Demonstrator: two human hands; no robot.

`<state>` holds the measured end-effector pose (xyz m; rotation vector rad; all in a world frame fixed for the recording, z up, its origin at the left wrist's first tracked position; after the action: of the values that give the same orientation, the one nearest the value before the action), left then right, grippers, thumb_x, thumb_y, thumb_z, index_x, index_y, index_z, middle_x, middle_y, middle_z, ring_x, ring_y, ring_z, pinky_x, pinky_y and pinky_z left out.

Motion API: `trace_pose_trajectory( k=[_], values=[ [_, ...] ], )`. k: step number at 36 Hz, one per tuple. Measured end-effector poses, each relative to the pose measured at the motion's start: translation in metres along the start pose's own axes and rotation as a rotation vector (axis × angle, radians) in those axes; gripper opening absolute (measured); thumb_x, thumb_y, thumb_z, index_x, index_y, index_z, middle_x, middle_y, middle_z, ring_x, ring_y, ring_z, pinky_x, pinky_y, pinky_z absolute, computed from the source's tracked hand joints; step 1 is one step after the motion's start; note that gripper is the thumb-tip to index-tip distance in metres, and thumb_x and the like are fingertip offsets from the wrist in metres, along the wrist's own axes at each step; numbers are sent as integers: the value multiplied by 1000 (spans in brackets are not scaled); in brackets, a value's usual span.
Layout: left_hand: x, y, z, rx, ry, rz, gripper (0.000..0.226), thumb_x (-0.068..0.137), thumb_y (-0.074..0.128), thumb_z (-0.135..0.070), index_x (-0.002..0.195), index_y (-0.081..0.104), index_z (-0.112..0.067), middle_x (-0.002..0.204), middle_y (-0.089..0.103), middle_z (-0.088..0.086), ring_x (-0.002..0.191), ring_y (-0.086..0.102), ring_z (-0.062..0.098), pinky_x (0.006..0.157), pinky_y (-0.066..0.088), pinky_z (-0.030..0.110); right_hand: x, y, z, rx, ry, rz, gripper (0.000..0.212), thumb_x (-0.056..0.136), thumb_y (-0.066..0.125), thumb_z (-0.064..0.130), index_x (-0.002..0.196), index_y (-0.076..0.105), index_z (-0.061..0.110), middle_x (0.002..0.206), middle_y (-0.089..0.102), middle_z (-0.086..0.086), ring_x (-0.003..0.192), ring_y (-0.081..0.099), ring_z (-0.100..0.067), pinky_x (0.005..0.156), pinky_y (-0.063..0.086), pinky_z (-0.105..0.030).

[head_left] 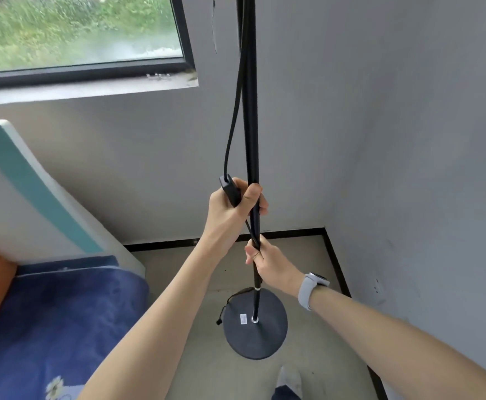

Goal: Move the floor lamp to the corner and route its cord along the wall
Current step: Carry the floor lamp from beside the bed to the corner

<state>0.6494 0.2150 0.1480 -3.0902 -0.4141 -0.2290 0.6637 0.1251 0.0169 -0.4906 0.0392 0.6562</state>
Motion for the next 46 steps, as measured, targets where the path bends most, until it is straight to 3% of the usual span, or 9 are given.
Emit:
trace_pose_trajectory(
  k=[9,15,21,26,32,36,39,42,46],
  values=[
    [47,41,58,38,-39,-14,15,91,55,-9,76,54,-8,71,66,8,65,68,16,64,55,21,51,-35,-62,-54,27,19,17,97,36,26,86,41,14,86,60,-8,82,57,-31,74,44,-36],
    [63,61,120,42,-74,5,15,90,55,-5,75,53,-3,73,67,11,66,68,13,62,50,14,73,-38,-119,-59,94,-10,21,97,35,29,84,42,14,86,59,-9,70,52,-22,67,43,-33],
    [81,77,191,19,-102,71,11,89,56,-4,80,53,2,76,67,15,69,70,14,67,55,19,99,-39,-186,-88,168,-22,19,98,33,27,86,42,15,97,61,-11,79,53,-20,74,40,-29],
    [94,85,257,85,-118,108,20,86,60,-7,81,53,11,77,71,16,82,69,26,84,55,42,120,-34,-242,-87,187,-44,17,98,34,23,89,42,12,107,61,-17,87,54,-24,68,39,-22],
    [100,98,331,104,-136,139,12,82,62,-12,72,63,-5,78,72,14,83,70,23,86,55,48,141,-24,-312,-105,214,-81,13,98,35,20,90,42,12,108,62,-20,89,54,-24,81,36,-27],
    [108,105,363,145,-128,152,20,76,62,-22,56,66,-26,80,72,15,84,69,22,85,55,44,155,-21,-349,-148,234,-118,15,97,36,22,90,45,12,96,61,-14,69,50,-16,74,38,-29],
    [110,110,384,142,-146,169,23,80,65,-18,58,67,-26,78,74,11,82,69,18,84,55,40,162,-17,-373,-182,269,-152,24,97,36,24,102,51,6,95,64,-16,72,54,-23,64,38,-26],
    [110,118,399,143,-161,186,15,80,65,-19,66,67,-16,80,74,11,85,69,19,89,52,46,163,-16,-391,-170,300,-183,26,97,37,25,105,51,5,72,56,-2,60,48,-11,49,32,-14],
    [116,130,404,128,-169,220,16,75,65,-27,59,68,-26,81,74,13,86,69,19,90,52,47,167,-24,-402,-108,318,-194,16,96,39,26,90,49,14,61,43,6,55,43,-6,51,29,-17]
  ],
)
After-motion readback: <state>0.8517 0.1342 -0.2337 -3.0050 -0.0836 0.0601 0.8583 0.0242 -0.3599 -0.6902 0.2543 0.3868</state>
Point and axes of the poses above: each hand's wrist, its own x-axis towards the middle knuckle, its own y-axis out of the palm, z = x × y, the point moved 6 cm from there along x, towards the middle knuckle
